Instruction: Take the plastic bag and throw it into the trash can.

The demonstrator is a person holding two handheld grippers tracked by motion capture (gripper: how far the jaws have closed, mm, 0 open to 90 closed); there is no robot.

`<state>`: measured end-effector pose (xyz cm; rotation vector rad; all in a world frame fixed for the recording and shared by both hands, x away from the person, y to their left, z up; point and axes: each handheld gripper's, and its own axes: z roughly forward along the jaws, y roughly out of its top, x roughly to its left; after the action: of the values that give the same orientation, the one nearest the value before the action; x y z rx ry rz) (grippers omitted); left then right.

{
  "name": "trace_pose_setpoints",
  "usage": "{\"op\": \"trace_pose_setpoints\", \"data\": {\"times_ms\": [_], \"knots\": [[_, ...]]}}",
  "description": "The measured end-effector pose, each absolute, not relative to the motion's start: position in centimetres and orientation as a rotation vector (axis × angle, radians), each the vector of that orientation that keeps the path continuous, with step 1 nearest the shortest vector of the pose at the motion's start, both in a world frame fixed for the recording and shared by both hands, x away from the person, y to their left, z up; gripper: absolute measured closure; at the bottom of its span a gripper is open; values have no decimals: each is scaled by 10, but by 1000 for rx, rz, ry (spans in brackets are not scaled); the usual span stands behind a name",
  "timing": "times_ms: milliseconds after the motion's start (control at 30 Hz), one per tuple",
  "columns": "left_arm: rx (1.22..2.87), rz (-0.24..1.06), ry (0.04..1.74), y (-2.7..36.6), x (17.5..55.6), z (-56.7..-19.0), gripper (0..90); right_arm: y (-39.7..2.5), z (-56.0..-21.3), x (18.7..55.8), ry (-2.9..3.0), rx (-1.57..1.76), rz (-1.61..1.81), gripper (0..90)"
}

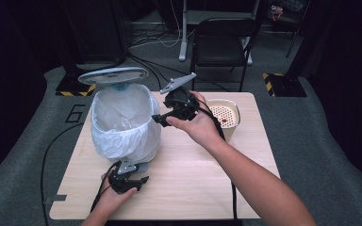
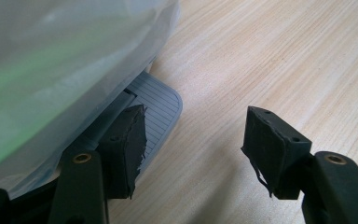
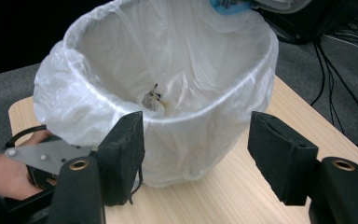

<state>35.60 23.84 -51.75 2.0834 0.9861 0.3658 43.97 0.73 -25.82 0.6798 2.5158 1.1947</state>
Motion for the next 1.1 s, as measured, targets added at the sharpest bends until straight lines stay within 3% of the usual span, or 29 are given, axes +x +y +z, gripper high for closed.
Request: {"op": "trace_pose_setpoints", "data": {"times_ms": [1100], "knots": [[2114, 374, 950, 240, 357, -517, 389, -90, -309, 448, 2411, 915, 1108, 364]]}}
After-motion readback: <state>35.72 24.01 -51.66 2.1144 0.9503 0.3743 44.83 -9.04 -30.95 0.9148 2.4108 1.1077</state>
